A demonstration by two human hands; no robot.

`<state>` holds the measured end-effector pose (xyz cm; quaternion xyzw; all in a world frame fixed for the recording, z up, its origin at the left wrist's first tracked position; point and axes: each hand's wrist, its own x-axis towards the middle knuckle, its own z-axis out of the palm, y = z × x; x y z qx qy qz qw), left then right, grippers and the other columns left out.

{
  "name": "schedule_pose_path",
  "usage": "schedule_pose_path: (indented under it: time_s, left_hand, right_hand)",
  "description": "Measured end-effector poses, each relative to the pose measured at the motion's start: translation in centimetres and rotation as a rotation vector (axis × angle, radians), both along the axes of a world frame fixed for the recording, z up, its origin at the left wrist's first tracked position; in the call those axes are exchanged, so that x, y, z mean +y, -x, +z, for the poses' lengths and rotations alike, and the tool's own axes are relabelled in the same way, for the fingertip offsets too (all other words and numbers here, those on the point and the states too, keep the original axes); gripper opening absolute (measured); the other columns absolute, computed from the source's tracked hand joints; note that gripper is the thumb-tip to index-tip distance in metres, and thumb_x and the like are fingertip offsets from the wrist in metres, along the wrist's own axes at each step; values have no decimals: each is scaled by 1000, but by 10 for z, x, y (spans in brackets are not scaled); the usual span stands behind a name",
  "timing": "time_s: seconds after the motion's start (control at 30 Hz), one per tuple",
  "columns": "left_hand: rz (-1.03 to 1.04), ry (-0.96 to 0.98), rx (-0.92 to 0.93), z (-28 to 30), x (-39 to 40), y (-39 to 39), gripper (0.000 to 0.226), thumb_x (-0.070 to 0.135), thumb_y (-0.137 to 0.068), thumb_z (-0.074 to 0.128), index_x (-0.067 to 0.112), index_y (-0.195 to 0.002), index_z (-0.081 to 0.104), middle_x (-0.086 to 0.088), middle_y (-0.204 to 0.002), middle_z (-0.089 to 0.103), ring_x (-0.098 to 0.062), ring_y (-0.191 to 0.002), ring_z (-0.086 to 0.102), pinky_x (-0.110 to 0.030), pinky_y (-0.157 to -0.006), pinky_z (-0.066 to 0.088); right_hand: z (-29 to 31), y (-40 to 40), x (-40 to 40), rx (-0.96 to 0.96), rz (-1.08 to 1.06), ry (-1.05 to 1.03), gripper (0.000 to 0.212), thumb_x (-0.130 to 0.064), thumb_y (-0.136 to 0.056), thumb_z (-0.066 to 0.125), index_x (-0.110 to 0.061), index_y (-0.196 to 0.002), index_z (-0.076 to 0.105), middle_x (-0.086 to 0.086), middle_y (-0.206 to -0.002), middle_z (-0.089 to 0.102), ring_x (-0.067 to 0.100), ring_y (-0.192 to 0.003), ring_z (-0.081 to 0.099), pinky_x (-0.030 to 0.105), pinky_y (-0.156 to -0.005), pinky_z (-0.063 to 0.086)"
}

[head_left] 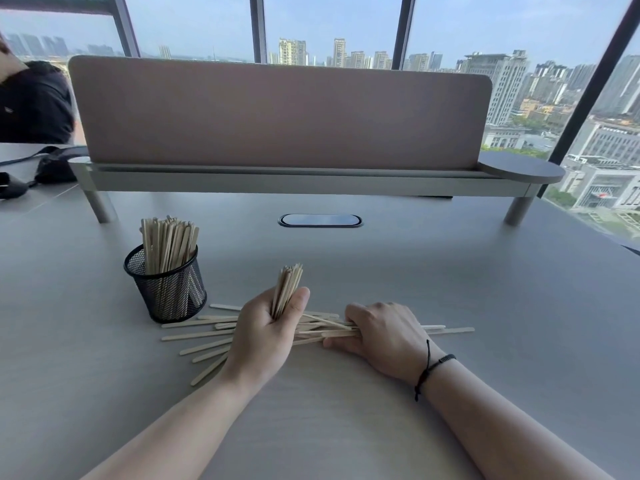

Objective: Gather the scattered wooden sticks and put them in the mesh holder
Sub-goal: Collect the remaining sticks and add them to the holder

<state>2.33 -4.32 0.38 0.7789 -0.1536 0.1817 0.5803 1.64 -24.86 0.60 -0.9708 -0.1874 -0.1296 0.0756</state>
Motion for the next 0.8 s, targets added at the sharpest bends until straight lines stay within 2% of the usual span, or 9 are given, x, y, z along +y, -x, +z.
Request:
schedule_pose_path:
  time_s: [0.13,0.23,0.37,0.47,0.53,0.67,0.8]
  left_hand:
    - [-7,-9,-14,1,-1,1,57,49,-92,57,5,-62,35,7,-55,28,-10,-53,28,-35,-51,25]
    - [-15,-9,-14,1,-1,1,60,52,-91,56,2,-63,37,3,-55,29,-11,-53,30,-39,-53,27]
    - [-13,-6,-17,0,-1,0,65,55,-89,55,-4,-64,47,-12,-54,37,-12,-53,36,-40,-55,32]
    - [-2,-7,-21,0,-1,-1,61,51,-91,58,-4,-65,54,-1,-50,45,-8,-47,39,-31,-51,34]
    - [-1,-6,-27,-2,-2,-2,61,51,-90,57,-4,-65,55,-6,-53,51,-14,-47,42,-30,-52,35]
    - [2,44,-11,-4,-1,-3,65,58,-87,55,-3,-65,55,5,-45,45,-6,-43,38,-27,-47,31]
    - [43,160,-38,-4,1,-3,60,56,-90,56,4,-62,53,3,-44,42,-11,-42,36,-29,-50,30]
  right_hand:
    - [-1,-1,-1,-13,50,15,71,-85,-79,33,-16,-72,41,1,-64,55,32,-65,57,35,-52,27]
    - [-1,0,0,-9,79,16,68,-85,-80,30,-18,-70,38,-4,-64,46,30,-65,56,35,-52,28]
    - [-1,0,6,-27,126,15,60,-80,-84,30,-21,-74,35,2,-72,59,34,-69,60,35,-52,28]
    - [-2,1,15,-44,148,35,58,-77,-84,25,-20,-80,34,8,-74,64,39,-70,61,36,-53,27]
    - [-2,0,18,-52,158,38,58,-77,-84,22,-20,-79,36,9,-74,65,40,-70,61,37,-52,28]
    - [-3,-4,18,-41,175,19,65,-80,-80,13,-21,-73,39,9,-76,66,40,-71,61,37,-54,33]
    - [1,-5,10,-108,195,15,59,-70,-90,29,-17,-69,45,8,-65,62,40,-60,59,35,-47,33]
